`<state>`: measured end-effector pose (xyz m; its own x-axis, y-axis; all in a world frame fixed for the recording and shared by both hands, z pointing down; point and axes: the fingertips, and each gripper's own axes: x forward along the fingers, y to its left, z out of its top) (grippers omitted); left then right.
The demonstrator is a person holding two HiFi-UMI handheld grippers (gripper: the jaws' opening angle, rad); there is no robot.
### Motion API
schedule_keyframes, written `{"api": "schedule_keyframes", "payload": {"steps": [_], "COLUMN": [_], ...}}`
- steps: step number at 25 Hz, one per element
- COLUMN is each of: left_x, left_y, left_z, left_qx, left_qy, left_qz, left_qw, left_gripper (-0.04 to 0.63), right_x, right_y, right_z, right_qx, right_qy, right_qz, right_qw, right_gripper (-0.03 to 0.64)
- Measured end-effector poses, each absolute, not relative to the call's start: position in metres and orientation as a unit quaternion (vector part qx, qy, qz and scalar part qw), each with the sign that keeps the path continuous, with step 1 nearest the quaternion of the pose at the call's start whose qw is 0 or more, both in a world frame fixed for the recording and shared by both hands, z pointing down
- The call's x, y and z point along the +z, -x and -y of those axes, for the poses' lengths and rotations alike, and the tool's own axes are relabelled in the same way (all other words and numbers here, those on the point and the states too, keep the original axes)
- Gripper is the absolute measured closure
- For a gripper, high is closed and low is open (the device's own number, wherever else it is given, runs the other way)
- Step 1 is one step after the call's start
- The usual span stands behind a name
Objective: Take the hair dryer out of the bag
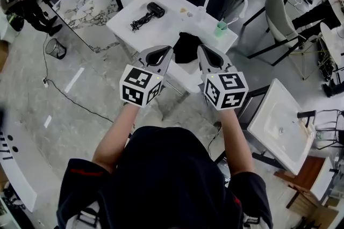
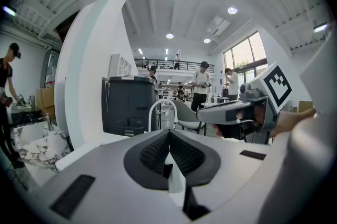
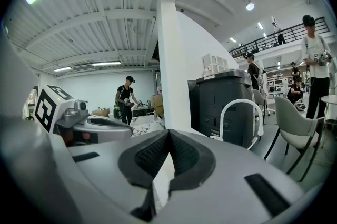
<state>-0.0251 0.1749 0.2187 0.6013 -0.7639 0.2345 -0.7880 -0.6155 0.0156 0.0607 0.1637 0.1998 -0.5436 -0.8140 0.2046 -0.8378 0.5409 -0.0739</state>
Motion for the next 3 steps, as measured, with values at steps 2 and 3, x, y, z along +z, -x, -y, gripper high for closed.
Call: {"api": "schedule_keyframes", "payload": {"steps": [2,3], "left_x": [0.2194,0.2198], "left_y": [0.0214,0.0194], "left_z": [-0.1735,-0.1729], "left_qx": [0.103,0.103], "left_qy": [-0.893,-0.893], "left_qz": [0.434,0.434], "left_qw": [0.059,0.058], "left_gripper": [0.580,0.580], "right_x": [0.2014,0.2022], "right_y": [-0.0633,-0.0647], "right_z": [-0.1626,-0.1620], "right_qx": [0.081,0.081], "right_qy": [-0.471,-0.471], "right_qz": [0.875,0.875], "right_qw": [0.074,0.075], "right_gripper": [0.583,0.583]}}
